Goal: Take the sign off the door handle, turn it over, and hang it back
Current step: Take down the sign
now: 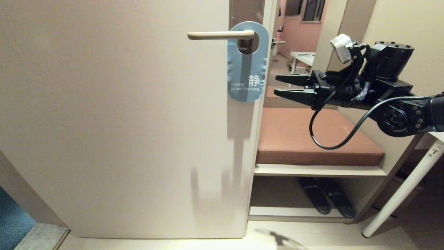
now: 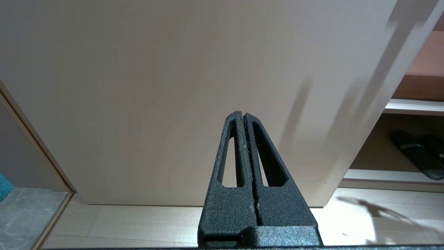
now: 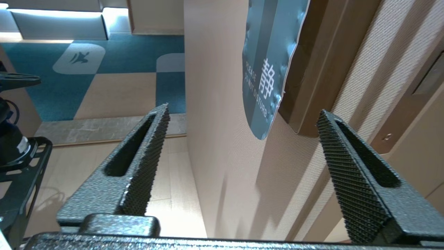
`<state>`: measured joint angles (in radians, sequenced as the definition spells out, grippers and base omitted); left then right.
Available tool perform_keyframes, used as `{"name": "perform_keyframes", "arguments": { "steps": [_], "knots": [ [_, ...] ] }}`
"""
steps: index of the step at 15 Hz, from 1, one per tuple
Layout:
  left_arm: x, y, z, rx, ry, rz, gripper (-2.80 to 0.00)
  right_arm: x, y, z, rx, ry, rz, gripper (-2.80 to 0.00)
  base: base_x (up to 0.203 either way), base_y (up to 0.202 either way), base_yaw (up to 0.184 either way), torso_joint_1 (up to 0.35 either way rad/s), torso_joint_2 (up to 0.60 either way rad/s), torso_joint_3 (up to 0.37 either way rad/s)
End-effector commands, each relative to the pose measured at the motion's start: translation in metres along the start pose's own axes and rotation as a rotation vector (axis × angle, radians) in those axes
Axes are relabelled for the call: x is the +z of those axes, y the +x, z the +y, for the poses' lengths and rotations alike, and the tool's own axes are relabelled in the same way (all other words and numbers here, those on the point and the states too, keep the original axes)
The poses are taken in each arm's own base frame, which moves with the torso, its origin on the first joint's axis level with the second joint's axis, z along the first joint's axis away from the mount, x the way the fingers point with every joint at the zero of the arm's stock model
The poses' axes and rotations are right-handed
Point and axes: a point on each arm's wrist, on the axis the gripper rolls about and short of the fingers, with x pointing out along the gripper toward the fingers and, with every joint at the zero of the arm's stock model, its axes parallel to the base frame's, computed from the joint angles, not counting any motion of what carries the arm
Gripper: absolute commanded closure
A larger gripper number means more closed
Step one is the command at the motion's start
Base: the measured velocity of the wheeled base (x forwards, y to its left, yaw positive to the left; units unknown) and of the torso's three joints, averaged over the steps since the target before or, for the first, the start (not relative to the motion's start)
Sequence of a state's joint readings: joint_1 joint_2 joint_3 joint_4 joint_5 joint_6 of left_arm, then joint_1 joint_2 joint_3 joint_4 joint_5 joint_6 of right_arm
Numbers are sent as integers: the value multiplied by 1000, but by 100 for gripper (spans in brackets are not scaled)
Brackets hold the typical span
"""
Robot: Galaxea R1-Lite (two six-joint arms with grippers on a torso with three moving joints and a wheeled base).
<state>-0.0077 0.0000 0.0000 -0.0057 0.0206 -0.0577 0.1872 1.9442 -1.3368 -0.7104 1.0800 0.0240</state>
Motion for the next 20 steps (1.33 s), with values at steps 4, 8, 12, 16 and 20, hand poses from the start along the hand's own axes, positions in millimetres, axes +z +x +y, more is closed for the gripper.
{"name": "perform_keyframes", "arguments": {
  "steps": [4, 8, 12, 16, 20],
  "knots": [
    [0, 0, 0, 1, -1, 0, 0, -7, 9, -2, 27, 8, 3, -280, 0, 0, 0, 0, 0, 0],
    [0, 0, 0, -1, -1, 0, 0, -10, 18, -10, 38, 1, -2, -280, 0, 0, 0, 0, 0, 0],
    [0, 0, 0, 1, -1, 0, 0, -13, 26, -16, 47, -7, -7, -280, 0, 0, 0, 0, 0, 0],
    [0, 0, 0, 1, -1, 0, 0, -17, 30, -16, 56, 0, -5, -280, 0, 0, 0, 0, 0, 0],
    [0, 0, 0, 1, -1, 0, 0, -18, 36, -15, 69, 2, -5, -280, 0, 0, 0, 0, 0, 0]
  ]
}}
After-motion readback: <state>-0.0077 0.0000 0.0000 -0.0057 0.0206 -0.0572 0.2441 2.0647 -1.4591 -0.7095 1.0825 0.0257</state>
